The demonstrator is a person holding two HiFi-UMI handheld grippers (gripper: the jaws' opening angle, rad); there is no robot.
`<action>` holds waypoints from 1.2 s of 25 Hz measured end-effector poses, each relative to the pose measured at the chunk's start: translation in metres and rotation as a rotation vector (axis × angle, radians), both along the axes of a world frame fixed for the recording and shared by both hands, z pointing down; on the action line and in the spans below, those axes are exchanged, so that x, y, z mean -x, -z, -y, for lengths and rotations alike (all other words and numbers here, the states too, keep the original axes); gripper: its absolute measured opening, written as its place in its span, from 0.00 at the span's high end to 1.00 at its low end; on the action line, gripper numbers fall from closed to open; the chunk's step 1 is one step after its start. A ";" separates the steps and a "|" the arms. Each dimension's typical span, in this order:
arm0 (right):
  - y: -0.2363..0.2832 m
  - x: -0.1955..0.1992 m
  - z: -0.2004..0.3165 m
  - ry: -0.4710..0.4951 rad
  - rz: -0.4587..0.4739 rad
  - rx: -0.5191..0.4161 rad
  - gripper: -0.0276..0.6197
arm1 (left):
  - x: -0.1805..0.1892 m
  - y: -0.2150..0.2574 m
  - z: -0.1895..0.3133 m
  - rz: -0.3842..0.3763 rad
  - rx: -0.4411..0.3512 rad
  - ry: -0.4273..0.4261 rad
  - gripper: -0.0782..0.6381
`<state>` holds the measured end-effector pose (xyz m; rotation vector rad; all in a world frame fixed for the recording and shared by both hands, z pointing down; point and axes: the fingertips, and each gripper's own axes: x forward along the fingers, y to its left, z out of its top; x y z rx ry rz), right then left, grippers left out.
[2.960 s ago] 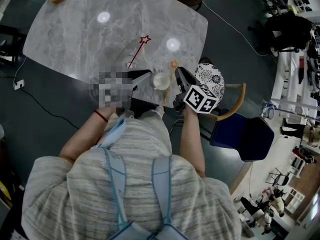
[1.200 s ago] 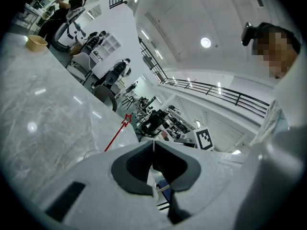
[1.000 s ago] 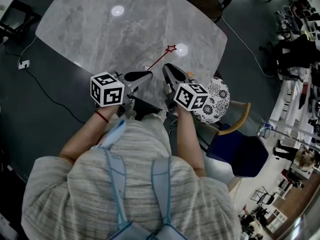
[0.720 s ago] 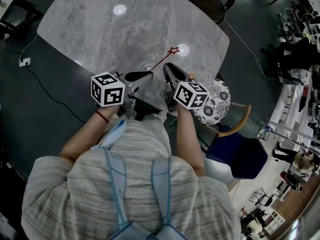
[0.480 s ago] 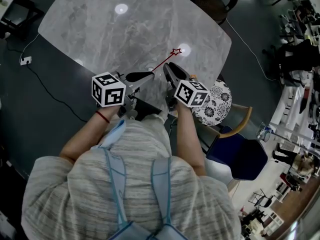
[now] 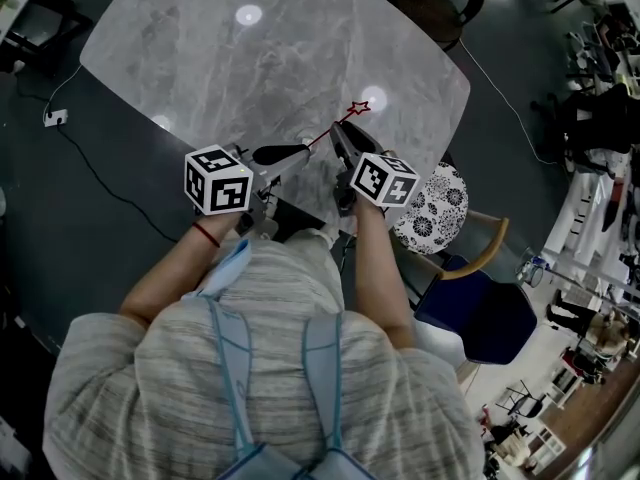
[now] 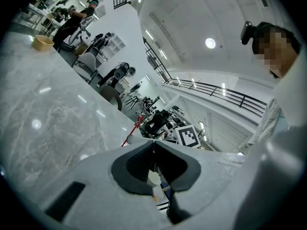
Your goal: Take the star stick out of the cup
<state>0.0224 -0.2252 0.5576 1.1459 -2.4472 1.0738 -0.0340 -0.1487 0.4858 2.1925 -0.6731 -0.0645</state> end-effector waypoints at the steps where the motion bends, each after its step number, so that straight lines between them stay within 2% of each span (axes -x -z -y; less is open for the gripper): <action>1: -0.001 0.001 0.000 0.000 -0.004 0.002 0.86 | 0.000 0.000 0.000 0.001 0.001 -0.001 0.86; 16: -0.015 0.003 0.005 -0.001 -0.032 0.026 0.86 | 0.003 -0.004 0.008 0.001 0.014 0.005 0.86; 22: -0.012 0.002 0.006 -0.005 -0.032 0.021 0.92 | 0.004 -0.003 0.010 -0.006 0.015 0.016 0.86; 30: 0.000 0.001 0.008 -0.003 -0.025 -0.001 0.93 | 0.003 -0.002 0.009 -0.013 0.009 0.021 0.86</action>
